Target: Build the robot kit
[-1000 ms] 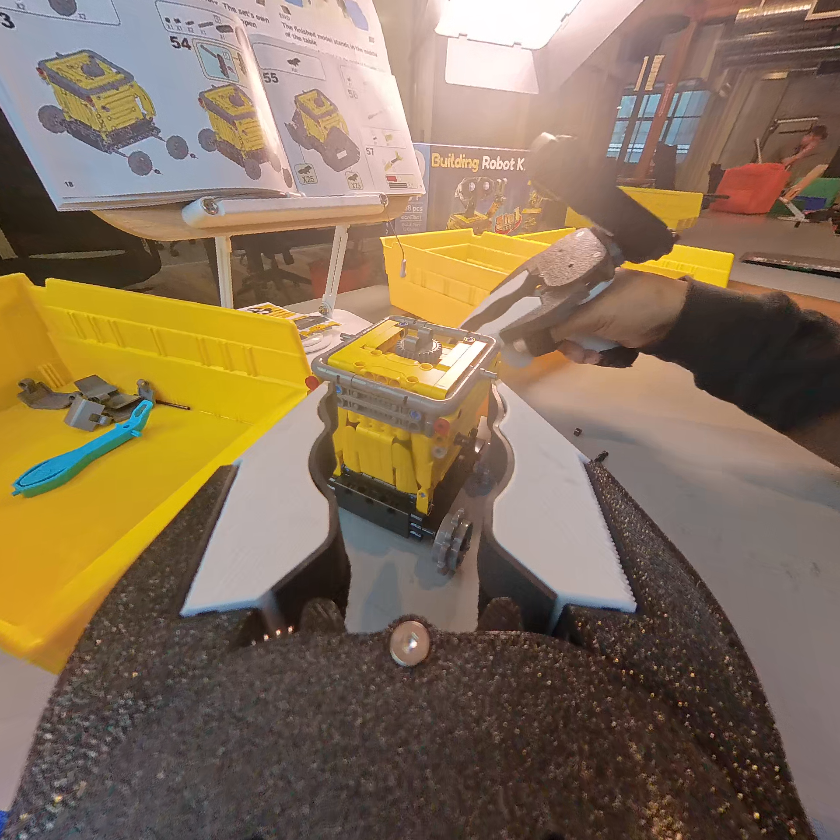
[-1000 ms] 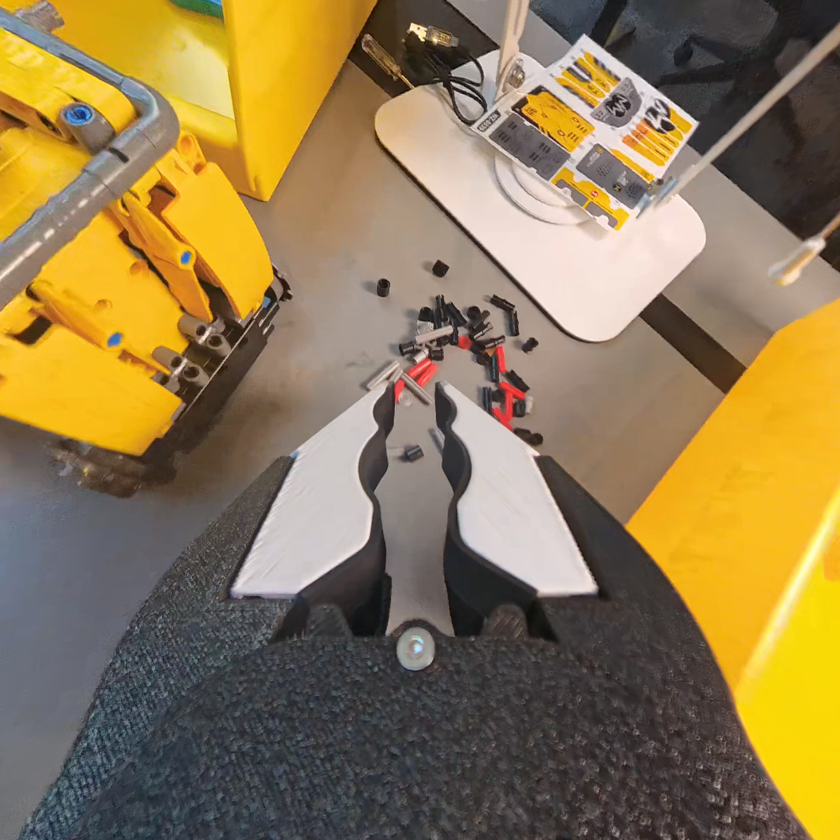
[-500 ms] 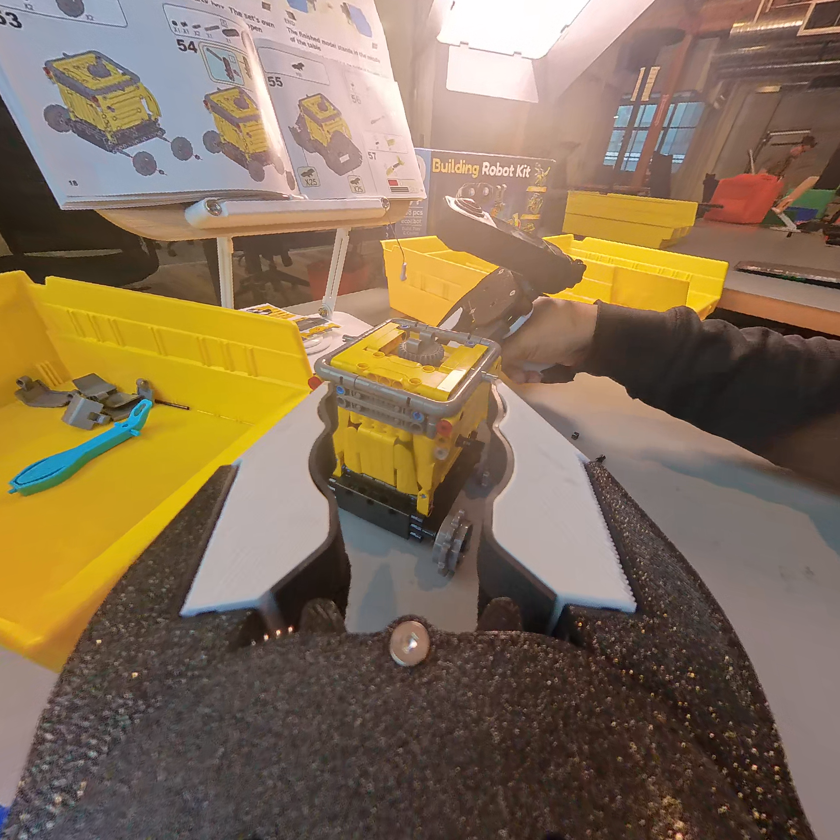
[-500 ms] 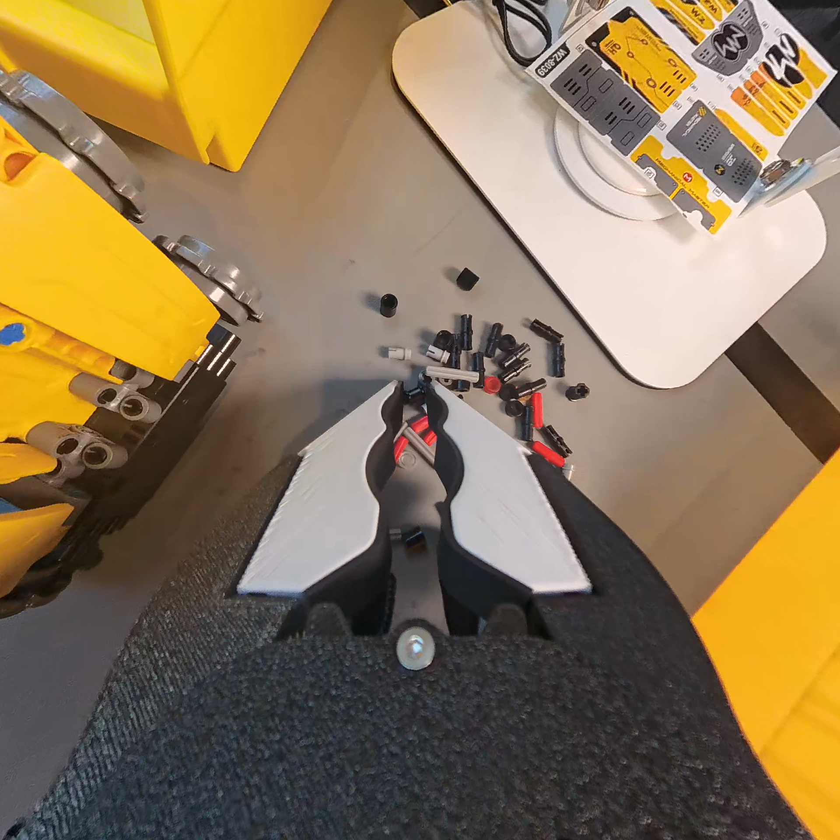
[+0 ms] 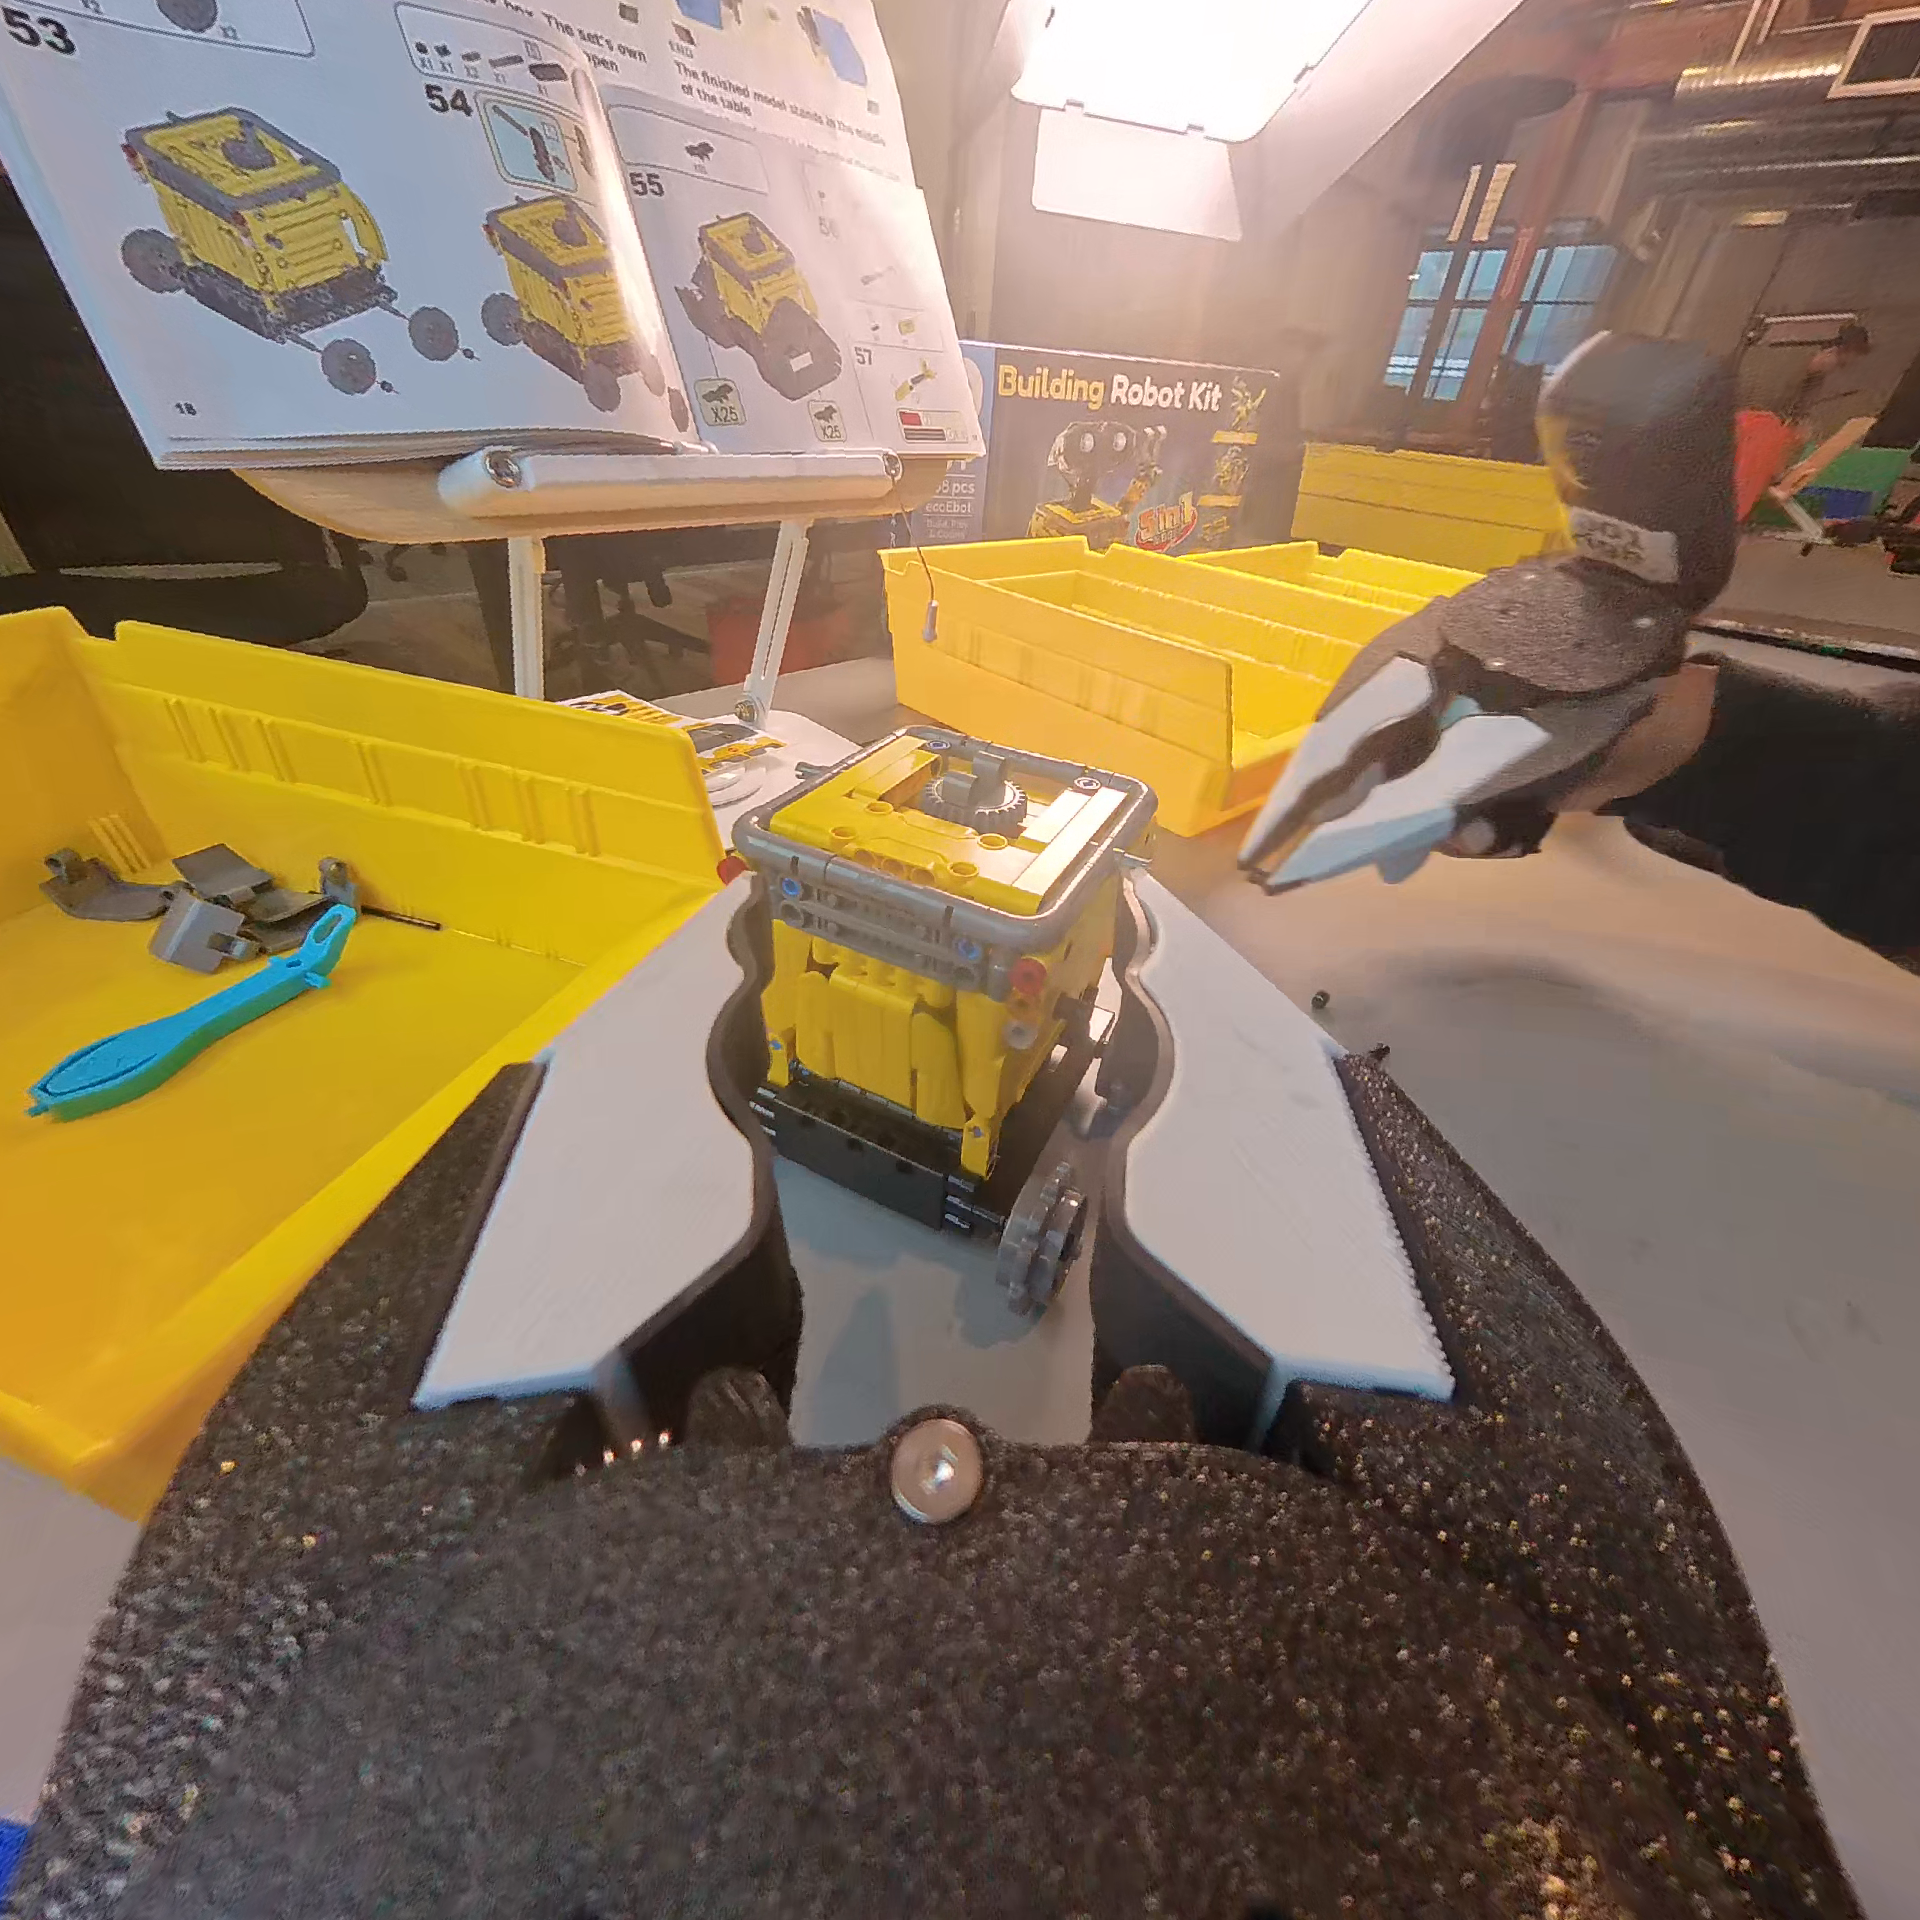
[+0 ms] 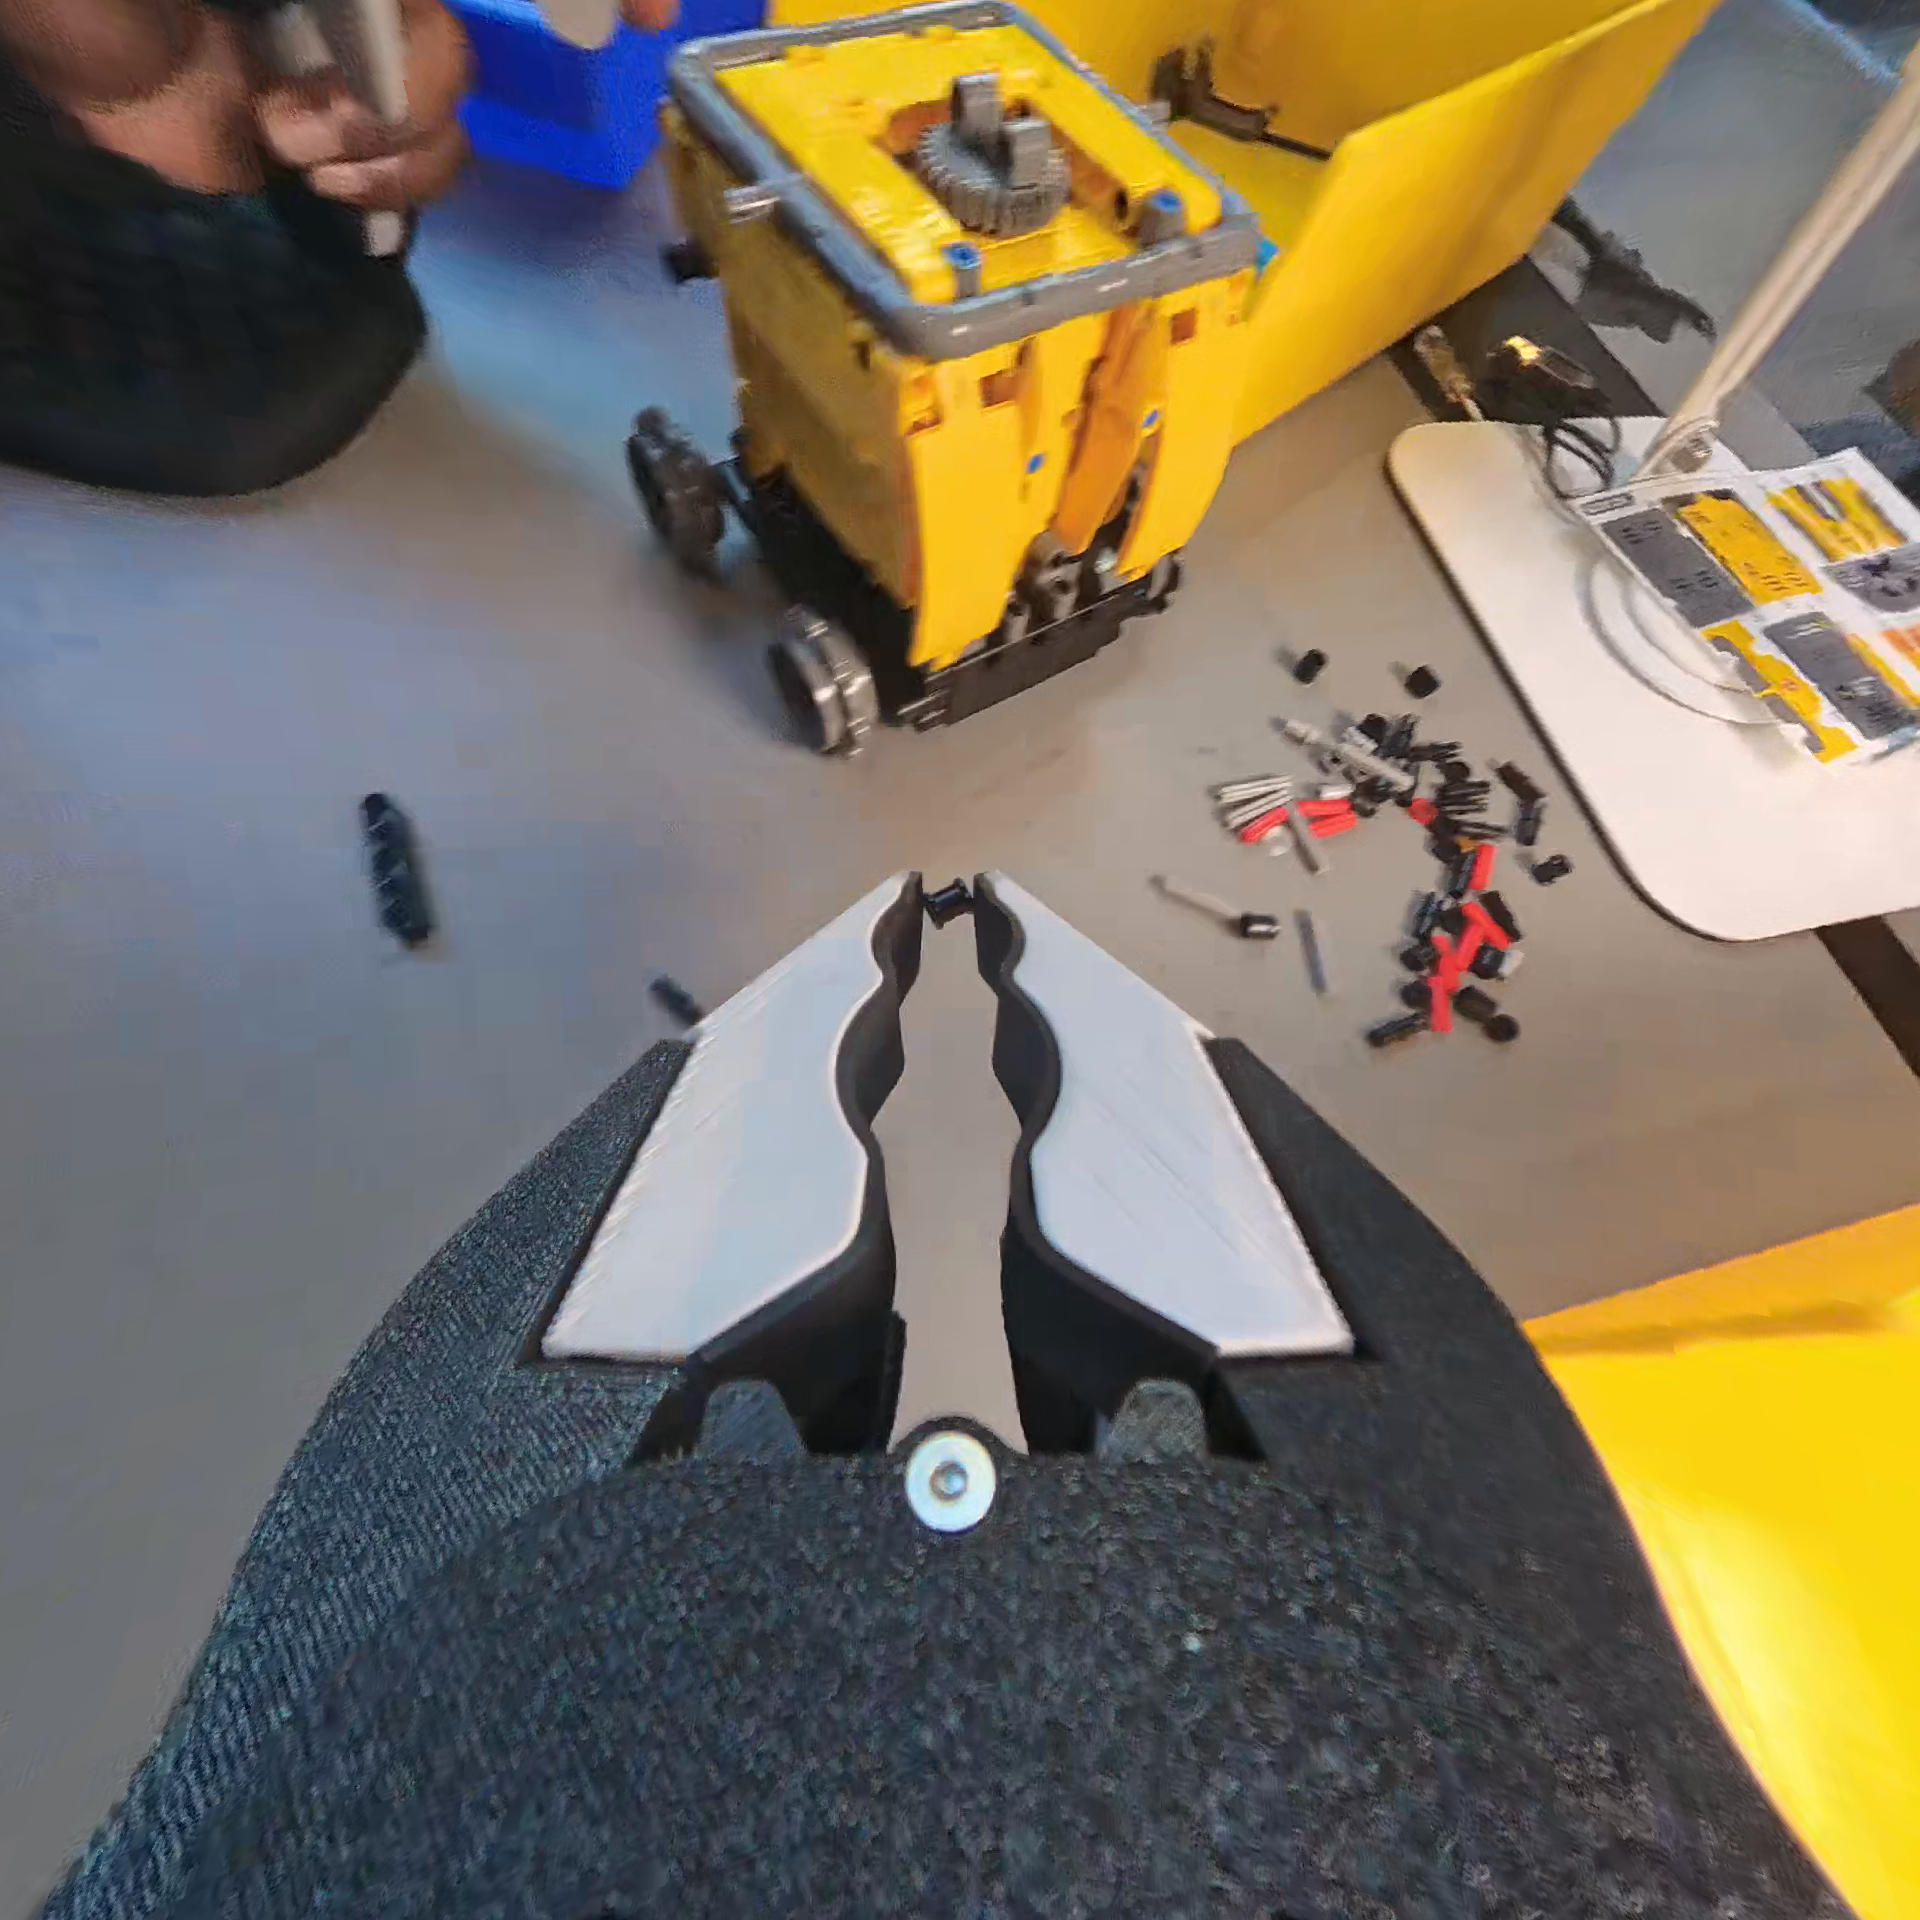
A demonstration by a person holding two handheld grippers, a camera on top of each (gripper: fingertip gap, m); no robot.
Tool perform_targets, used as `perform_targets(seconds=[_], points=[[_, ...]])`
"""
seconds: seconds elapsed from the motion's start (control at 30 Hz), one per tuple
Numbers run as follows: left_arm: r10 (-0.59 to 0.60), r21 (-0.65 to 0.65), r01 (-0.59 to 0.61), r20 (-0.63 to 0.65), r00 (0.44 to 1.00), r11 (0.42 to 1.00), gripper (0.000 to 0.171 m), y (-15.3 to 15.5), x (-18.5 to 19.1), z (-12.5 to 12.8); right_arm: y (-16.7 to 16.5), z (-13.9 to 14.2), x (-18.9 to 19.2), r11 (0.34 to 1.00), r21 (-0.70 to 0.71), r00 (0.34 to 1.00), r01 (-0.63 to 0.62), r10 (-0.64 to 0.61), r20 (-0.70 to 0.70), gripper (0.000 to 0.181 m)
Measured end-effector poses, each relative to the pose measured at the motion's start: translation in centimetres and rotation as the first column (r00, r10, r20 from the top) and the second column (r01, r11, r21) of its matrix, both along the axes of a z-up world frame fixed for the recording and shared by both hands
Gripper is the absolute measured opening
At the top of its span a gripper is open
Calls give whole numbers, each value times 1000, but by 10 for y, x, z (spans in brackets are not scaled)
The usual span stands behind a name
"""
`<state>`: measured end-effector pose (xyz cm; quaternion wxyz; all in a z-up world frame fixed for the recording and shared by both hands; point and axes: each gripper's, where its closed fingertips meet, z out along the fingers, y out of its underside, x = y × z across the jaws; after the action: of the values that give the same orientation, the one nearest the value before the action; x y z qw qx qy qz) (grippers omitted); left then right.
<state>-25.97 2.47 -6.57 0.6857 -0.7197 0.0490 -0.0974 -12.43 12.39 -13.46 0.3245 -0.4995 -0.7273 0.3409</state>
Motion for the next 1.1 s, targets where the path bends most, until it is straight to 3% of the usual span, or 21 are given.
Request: perform_targets(seconds=[0.23, 0.6, 0.83, 1.1], points=[[4, -12, -5, -12, 1000, 1000, 63, 1, 0, -3, -19, -39, 69, 1000, 18, 986, -6, 3, 166, 9], [-13, -33, 11, -60, 998, 999, 63, 2, 7, -9, -31, -56, 66, 996, 76, 969, -38, 18, 245, 12], [-9, -46, 5, -81, 997, 999, 63, 4, 9, -12, -28, -54, 66, 995, 97, 979, -35, 15, 204, 16], [9, -41, -12, -81, 997, 999, 63, 4, 6, -11, -26, -32, 57, 1000, -2, 1000, -5, 5, 4, 18]])
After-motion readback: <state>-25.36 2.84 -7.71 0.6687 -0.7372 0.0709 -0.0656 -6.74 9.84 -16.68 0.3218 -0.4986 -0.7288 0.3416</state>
